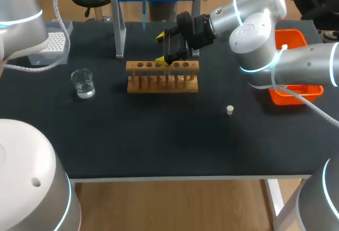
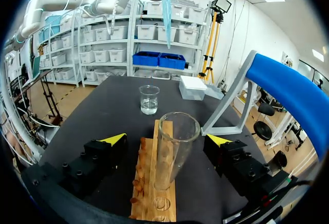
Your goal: Invert the test tube, pick up the pipette, mount the tip to pipette, aspirate from beaker and dispense into the tube, eject the tip, return the pipette, and cap with the stopper.
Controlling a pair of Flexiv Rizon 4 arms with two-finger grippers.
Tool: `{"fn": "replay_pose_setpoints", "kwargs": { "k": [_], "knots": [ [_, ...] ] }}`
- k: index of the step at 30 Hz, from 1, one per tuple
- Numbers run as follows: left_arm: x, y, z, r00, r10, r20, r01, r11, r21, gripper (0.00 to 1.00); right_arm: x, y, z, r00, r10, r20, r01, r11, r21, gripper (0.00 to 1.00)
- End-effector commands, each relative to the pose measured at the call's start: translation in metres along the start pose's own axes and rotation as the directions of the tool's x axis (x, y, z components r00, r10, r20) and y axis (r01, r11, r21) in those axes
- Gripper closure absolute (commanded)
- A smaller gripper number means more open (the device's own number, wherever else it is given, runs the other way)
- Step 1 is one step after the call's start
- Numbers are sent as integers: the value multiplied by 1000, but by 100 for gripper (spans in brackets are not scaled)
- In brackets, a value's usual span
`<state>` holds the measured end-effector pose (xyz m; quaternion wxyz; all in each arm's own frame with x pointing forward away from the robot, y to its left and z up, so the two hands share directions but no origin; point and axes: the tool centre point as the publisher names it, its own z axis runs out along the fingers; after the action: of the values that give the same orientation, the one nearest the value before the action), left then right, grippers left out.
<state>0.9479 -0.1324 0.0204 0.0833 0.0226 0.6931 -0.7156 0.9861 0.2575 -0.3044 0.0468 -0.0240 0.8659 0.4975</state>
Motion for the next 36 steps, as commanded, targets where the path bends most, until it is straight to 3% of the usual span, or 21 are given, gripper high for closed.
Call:
{"fn": "replay_pose_setpoints", "kwargs": {
  "k": [1, 12, 22, 36],
  "knots": [
    [0, -1, -1, 1000, -1, -2, 1, 1000, -2, 100, -1, 0, -1, 1000, 0, -5, 0, 1000, 2, 0],
    [0, -1, -1, 1000, -1, -2, 1, 1000, -2, 100, -1, 0, -1, 1000, 0, -5, 0, 1000, 2, 0],
    [-6, 7, 32, 998, -15, -67, 17, 1000, 21, 100, -1, 0, -1, 1000, 0, -5, 0, 1000, 2, 0],
    [-3, 8, 54, 996, -42, -79, 45, 998, 33, 100, -1, 0, -1, 1000, 0, -5, 0, 1000, 2, 0]
  ]
}}
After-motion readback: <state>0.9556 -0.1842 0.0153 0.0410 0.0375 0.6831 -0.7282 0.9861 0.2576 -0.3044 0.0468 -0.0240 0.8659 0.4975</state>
